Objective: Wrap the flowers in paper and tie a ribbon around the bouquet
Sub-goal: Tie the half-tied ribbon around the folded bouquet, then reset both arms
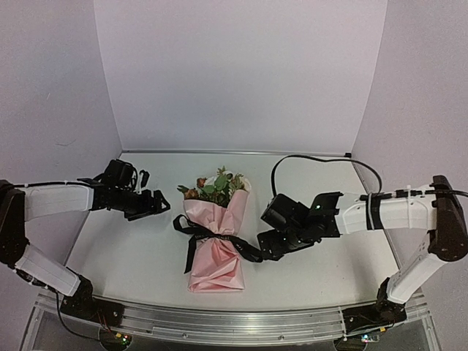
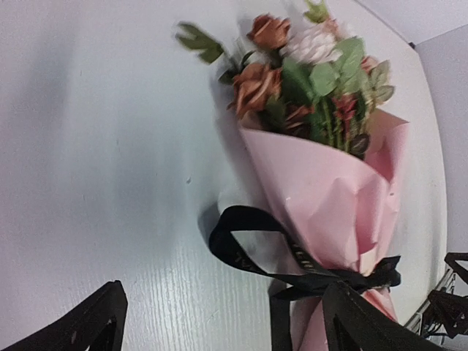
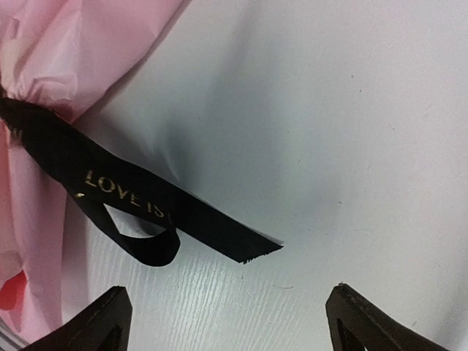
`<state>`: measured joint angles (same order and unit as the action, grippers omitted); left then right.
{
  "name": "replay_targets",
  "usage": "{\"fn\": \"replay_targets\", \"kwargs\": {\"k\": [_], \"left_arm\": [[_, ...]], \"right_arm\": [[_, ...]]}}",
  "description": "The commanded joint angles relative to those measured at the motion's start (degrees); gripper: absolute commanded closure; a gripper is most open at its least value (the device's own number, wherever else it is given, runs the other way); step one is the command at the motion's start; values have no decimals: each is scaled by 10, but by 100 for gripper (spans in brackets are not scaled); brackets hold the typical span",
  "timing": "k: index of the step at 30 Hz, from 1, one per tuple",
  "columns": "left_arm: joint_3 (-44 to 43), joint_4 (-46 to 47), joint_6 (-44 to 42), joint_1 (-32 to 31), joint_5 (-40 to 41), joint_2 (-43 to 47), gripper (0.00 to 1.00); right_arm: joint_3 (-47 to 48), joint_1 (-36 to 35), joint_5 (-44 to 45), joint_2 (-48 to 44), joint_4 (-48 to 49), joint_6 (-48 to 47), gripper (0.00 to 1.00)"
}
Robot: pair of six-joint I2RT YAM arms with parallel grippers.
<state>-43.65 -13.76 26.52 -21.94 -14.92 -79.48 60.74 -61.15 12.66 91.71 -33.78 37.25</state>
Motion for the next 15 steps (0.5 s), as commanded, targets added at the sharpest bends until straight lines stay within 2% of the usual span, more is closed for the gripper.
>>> {"fn": "replay_targets", "kwargs": {"k": [1,6,15], "left_arm": [[-67,-38,-16,1,22,75,0],[-96,-43,-20,1,35,131,0],[-122,-61,-18,1,85,170,0]], "right_arm": [[25,18,36,-71,-26,-48,2],[-5,64,70,-140,-30,-74,2],[-67,135,92,-248,-35,-97,2]]}}
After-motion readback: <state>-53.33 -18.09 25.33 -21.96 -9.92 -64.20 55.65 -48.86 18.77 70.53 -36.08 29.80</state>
